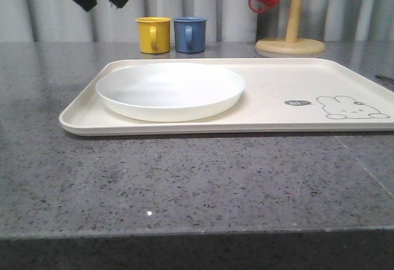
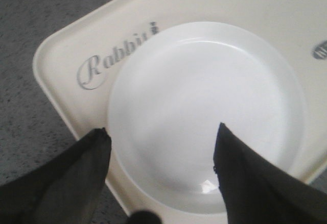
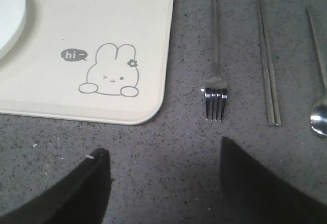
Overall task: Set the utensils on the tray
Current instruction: 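Open the left gripper and raise it away from the plate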
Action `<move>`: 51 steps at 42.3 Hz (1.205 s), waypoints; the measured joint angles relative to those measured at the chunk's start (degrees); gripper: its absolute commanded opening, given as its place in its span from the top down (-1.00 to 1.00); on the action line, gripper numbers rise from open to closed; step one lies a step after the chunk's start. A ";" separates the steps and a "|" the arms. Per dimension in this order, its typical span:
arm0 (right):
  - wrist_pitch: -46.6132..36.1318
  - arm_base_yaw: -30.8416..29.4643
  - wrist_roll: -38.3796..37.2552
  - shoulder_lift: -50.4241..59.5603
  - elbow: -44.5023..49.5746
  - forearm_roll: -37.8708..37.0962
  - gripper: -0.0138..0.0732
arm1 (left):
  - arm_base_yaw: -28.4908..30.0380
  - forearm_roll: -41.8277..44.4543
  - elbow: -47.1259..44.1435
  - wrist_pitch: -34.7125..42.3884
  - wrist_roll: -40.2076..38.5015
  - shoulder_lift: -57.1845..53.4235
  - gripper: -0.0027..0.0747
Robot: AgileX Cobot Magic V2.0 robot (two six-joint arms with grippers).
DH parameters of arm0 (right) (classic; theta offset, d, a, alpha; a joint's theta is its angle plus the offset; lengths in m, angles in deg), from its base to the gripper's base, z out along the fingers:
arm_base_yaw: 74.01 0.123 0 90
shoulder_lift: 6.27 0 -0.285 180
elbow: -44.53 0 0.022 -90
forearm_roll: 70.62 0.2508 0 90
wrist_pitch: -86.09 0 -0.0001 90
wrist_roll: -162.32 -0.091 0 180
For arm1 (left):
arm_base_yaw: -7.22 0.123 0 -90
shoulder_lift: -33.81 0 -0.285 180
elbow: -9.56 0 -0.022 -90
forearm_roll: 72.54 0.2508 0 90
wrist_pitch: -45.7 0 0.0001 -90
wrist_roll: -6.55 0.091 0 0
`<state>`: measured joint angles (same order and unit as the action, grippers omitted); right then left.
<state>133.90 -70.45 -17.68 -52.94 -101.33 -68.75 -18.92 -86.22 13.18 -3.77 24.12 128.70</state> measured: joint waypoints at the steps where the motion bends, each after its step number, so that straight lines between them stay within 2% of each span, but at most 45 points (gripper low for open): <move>1: 0.00 0.00 0.00 0.00 0.00 0.00 -0.44 | -1.02 1.24 -0.43 0.00 -1.08 -0.94 -0.21; 10: 0.00 0.00 0.00 0.00 0.00 0.00 -0.44 | -14.68 21.01 -6.68 0.33 -16.36 -10.22 -0.21; 16: 0.00 0.00 0.00 0.00 0.00 0.00 -0.44 | -18.48 23.02 -12.78 3.44 -19.71 -17.81 -0.21; 35: 0.00 0.00 0.00 0.00 0.00 0.00 -0.44 | -18.97 21.31 -27.01 5.67 -20.49 -38.65 -0.21; 51: -0.23 0.00 0.00 -0.11 -0.10 0.00 -0.44 | -19.00 21.25 -29.64 5.67 -20.53 -42.30 -0.21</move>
<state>133.67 -70.45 -17.68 -53.05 -101.43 -68.75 -37.92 -64.98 -16.46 1.91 3.59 86.40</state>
